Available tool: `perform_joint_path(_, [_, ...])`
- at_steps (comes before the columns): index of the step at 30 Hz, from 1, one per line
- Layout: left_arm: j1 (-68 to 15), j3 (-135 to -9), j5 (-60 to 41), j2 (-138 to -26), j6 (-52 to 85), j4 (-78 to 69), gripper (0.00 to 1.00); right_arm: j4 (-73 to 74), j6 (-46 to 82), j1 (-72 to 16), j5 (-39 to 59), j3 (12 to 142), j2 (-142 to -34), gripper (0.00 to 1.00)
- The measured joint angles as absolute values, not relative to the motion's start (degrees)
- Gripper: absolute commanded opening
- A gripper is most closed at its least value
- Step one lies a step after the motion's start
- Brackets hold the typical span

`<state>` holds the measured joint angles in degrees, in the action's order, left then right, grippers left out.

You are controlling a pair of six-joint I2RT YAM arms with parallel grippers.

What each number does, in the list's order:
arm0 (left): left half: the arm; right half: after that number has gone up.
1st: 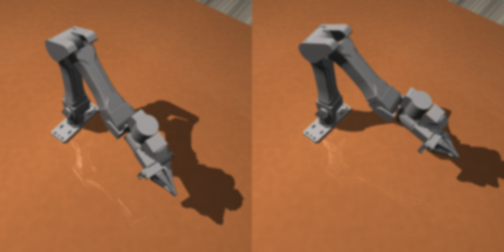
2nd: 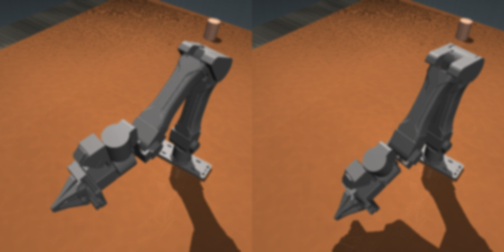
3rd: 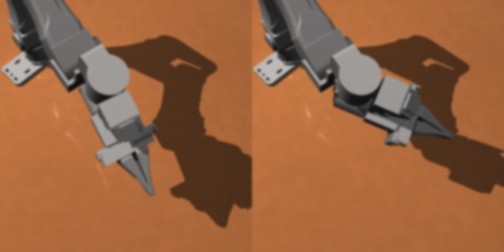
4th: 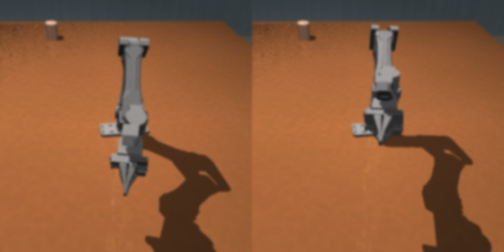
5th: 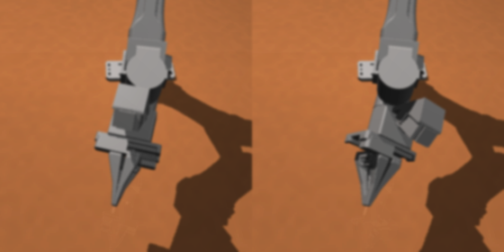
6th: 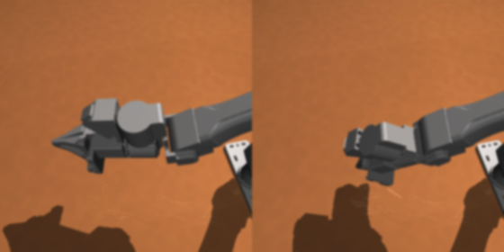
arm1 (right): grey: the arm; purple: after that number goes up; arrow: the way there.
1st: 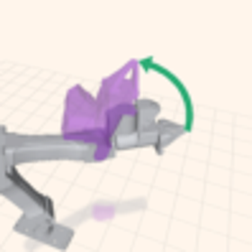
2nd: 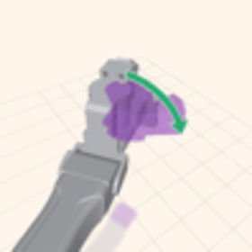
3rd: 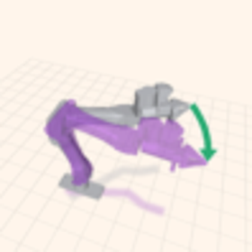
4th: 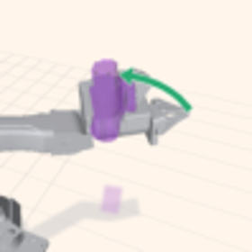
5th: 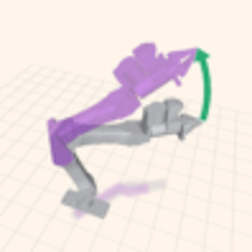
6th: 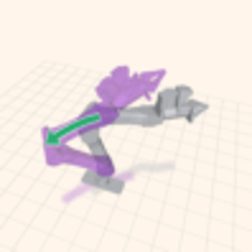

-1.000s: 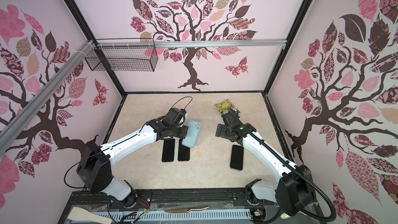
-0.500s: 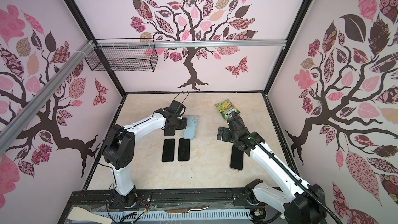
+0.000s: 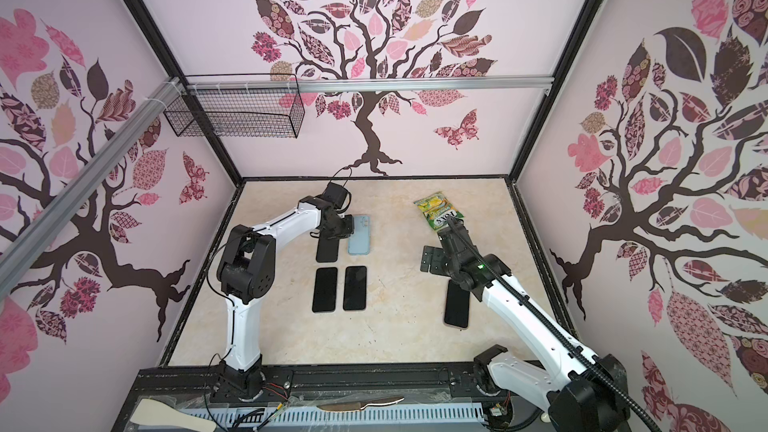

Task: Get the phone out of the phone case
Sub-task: 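Lay the light blue case down with left gripper while right moves to pink-cased phone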

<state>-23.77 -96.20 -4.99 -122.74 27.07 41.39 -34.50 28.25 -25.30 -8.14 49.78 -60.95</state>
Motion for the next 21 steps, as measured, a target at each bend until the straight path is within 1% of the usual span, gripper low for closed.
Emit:
perform_joint_path(8, [-23.7,-98.4,-3.9,-124.0,27.0,44.2,0.00,-34.8,28.2,-25.3,-8.3,49.8,-61.0,1.00])
perform_joint_path(21, [-23.6,-98.5,-3.0,-125.0,26.9,45.7,0.00,-34.9,28.2,-25.3,-8.3,49.8,-61.3,1.00])
